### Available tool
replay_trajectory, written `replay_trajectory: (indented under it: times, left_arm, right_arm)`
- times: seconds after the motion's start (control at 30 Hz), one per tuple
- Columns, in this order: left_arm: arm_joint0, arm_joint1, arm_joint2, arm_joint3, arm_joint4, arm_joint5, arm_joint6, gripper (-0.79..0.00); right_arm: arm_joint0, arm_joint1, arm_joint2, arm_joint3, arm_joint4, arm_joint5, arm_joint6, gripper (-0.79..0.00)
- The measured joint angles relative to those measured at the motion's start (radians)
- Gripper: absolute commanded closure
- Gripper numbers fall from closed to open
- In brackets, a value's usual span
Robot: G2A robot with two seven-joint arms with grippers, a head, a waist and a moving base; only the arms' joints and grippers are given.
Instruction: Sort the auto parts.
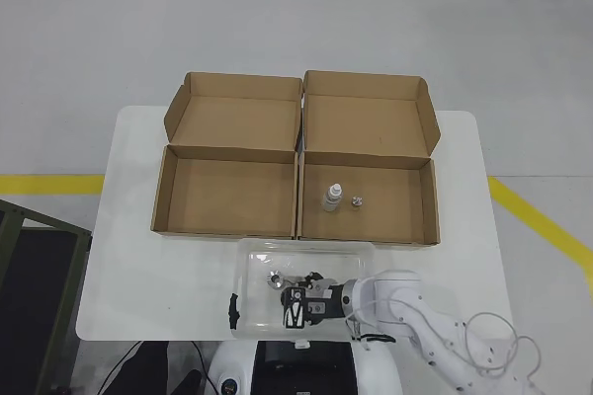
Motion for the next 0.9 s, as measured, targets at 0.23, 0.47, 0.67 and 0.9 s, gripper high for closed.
replay_trajectory:
  times: [0.23,0.47,0.67,0.9]
  left_arm:
    - [0.000,0.000,0.000,0.000,0.000,0.000,0.000,-0.785]
    - [0.000,0.000,0.000,0.000,0.000,0.000,0.000,-0.785]
    - [0.000,0.000,0.000,0.000,0.000,0.000,0.000,-0.785]
    - [0.000,0.000,0.000,0.000,0.000,0.000,0.000,-0.785]
  right_arm:
    - [-0.007,0.003,0.010,-0.012,0.005,-0.002,0.004,-0.191]
    - [-0.025,0.011,0.038,-0.048,0.013,-0.010,-0.004,0.000]
    - [-0.049,0.022,0.083,-0.082,0.041,-0.026,-0.031,0.000]
    - [-0.075,0.034,0.148,-0.137,0.084,-0.024,-0.074,0.000]
